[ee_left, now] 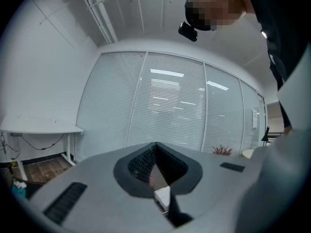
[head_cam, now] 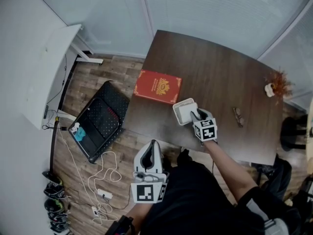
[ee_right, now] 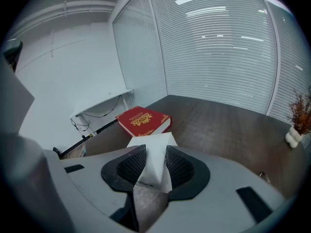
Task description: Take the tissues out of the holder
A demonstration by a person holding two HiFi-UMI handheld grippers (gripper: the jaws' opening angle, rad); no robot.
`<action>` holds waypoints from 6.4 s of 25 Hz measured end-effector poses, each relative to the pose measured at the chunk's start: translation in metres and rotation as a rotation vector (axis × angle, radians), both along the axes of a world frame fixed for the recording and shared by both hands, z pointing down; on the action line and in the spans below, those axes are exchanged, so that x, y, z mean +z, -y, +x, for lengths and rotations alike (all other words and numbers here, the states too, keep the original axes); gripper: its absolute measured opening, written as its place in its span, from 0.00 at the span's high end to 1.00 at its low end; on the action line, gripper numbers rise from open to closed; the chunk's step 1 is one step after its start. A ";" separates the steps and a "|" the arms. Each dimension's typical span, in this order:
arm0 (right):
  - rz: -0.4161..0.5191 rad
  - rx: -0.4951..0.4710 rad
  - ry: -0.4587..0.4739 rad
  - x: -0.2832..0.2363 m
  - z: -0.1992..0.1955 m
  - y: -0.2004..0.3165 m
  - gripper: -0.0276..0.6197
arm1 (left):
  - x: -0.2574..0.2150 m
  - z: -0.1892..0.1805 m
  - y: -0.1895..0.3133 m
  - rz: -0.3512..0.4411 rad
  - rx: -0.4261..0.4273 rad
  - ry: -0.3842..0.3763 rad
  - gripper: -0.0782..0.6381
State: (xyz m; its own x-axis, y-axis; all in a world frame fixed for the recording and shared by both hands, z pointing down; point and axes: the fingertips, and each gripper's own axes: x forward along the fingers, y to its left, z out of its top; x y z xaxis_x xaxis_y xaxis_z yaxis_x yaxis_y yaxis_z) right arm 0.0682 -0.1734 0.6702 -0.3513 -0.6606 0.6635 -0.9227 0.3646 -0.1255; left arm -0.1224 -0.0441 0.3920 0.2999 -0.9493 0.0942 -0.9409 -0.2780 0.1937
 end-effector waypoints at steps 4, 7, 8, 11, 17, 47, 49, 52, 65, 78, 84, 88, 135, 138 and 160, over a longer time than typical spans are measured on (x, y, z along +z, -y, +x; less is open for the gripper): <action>0.006 0.005 0.013 -0.004 0.001 0.000 0.74 | -0.004 0.005 0.003 0.027 -0.003 -0.014 0.90; 0.004 0.011 0.014 -0.005 0.006 0.000 0.74 | -0.008 0.009 0.005 0.046 -0.005 -0.013 0.90; 0.001 0.013 0.013 -0.004 0.007 -0.002 0.74 | -0.009 0.011 0.005 0.048 -0.006 -0.014 0.90; -0.003 0.017 0.012 -0.002 0.011 -0.005 0.75 | -0.008 0.014 0.005 0.051 -0.009 -0.026 0.90; 0.008 0.009 0.017 -0.008 0.013 -0.005 0.75 | -0.007 0.018 0.003 0.061 -0.015 -0.031 0.90; 0.016 0.029 0.045 -0.016 0.026 -0.011 0.75 | -0.004 0.043 0.011 0.060 0.044 -0.036 0.90; 0.021 0.034 0.039 -0.018 0.029 -0.009 0.75 | -0.006 0.047 0.014 0.061 0.054 -0.039 0.90; 0.029 0.046 0.034 -0.021 0.034 -0.008 0.75 | -0.007 0.051 0.016 0.069 0.069 -0.039 0.90; 0.026 0.097 0.051 -0.027 0.046 -0.009 0.75 | -0.002 0.074 0.022 0.056 0.116 -0.033 0.90; 0.020 0.151 0.063 -0.027 0.074 -0.010 0.75 | 0.003 0.098 0.028 0.044 0.160 -0.041 0.90; 0.027 0.175 0.069 -0.030 0.087 -0.010 0.75 | 0.002 0.112 0.029 0.047 0.190 -0.041 0.90; 0.027 0.193 0.074 -0.029 0.097 -0.012 0.75 | 0.001 0.120 0.029 0.052 0.201 -0.044 0.90; 0.011 0.534 0.079 -0.007 0.226 -0.095 0.75 | 0.017 0.232 0.020 -0.001 0.529 -0.021 0.90; 0.010 0.559 0.084 -0.005 0.236 -0.103 0.75 | 0.017 0.240 0.017 0.004 0.549 -0.010 0.90; -0.053 0.717 0.139 0.026 0.259 -0.169 0.75 | 0.031 0.275 0.000 -0.054 0.696 -0.005 0.90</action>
State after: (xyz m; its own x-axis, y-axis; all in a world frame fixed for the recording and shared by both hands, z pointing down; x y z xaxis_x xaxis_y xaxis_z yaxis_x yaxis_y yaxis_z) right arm 0.3274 -0.0047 0.6960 0.0721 -0.7283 0.6814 -0.9065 -0.3328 -0.2598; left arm 0.1522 -0.0437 0.4228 0.8372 -0.5305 0.1330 -0.5467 -0.8057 0.2281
